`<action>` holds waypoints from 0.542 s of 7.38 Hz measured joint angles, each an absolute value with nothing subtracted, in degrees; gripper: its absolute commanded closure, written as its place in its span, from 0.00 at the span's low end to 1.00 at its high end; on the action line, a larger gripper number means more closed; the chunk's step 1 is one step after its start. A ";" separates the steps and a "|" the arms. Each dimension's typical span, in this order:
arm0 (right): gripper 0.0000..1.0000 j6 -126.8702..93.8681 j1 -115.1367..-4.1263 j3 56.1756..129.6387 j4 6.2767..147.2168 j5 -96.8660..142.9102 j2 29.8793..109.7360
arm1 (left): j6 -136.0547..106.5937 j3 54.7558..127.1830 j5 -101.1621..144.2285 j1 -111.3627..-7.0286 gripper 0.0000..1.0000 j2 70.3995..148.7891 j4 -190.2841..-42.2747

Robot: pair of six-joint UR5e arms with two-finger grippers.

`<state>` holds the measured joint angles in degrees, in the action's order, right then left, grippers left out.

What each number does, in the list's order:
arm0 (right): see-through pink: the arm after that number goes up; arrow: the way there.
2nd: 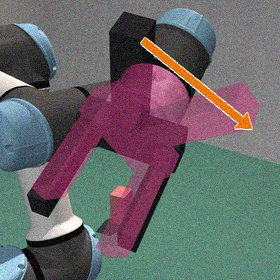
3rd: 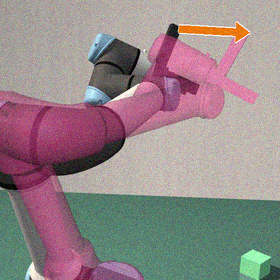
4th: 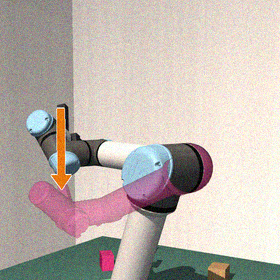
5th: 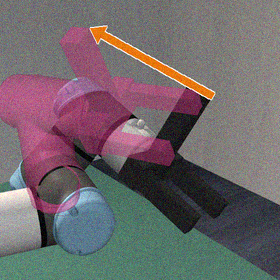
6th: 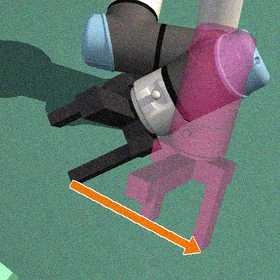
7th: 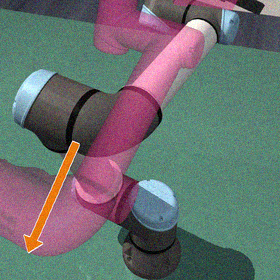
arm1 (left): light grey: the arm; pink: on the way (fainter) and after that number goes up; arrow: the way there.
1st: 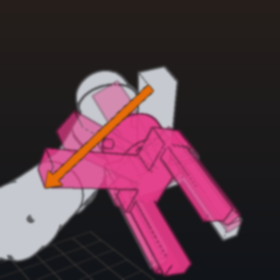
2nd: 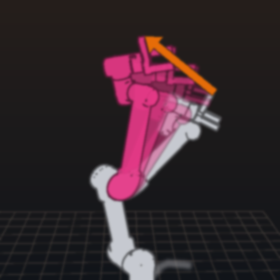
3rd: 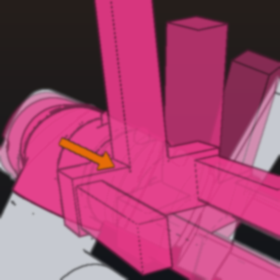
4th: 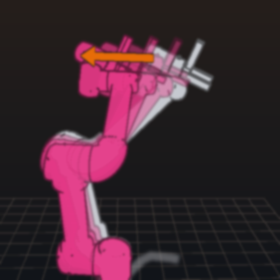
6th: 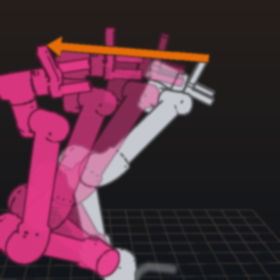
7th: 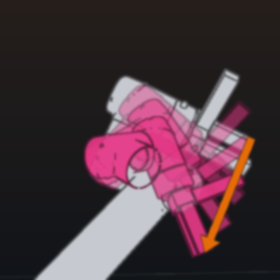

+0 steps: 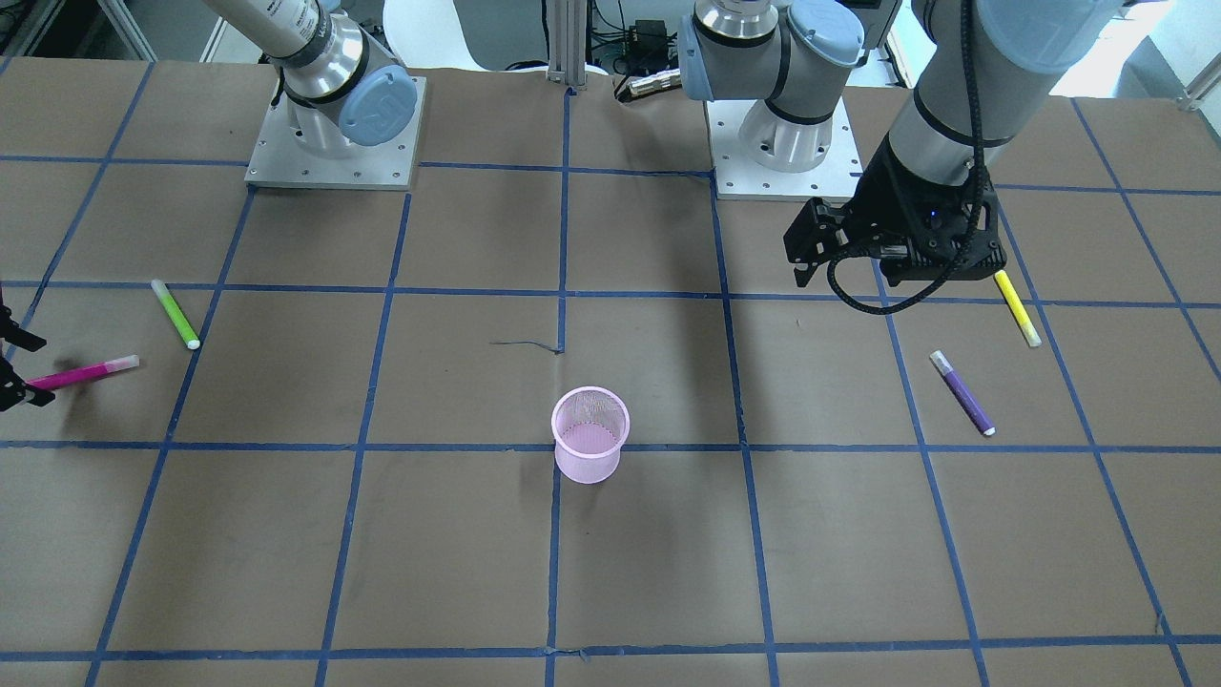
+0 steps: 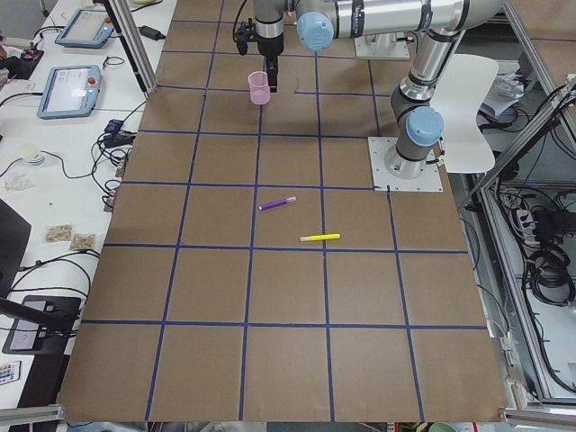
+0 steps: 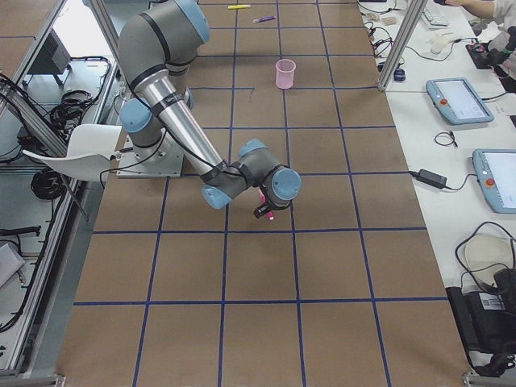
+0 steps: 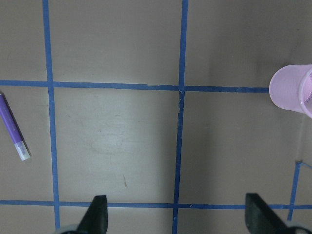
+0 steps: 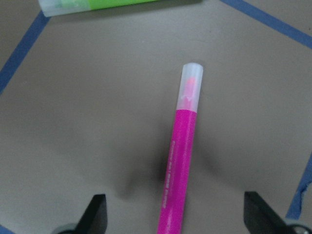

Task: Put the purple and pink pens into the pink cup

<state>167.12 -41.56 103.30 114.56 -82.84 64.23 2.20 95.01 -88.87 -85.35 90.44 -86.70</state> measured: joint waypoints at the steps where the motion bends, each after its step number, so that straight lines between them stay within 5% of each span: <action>1: 0.10 166.65 -41.46 103.54 114.59 -82.81 64.15 | 2.20 95.01 -88.81 -85.34 0.00 90.46 -86.63; 3: 0.34 166.15 -41.41 103.68 114.55 -82.77 63.96 | 2.20 95.01 -88.78 -85.34 0.00 90.51 -86.58; 4: 0.37 164.98 -41.40 103.70 114.34 -82.76 64.04 | 2.20 95.00 -88.77 -85.32 0.00 90.52 -86.57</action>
<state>164.98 -41.40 103.70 114.34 -82.76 64.04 2.20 95.00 -88.77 -85.32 90.52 -86.57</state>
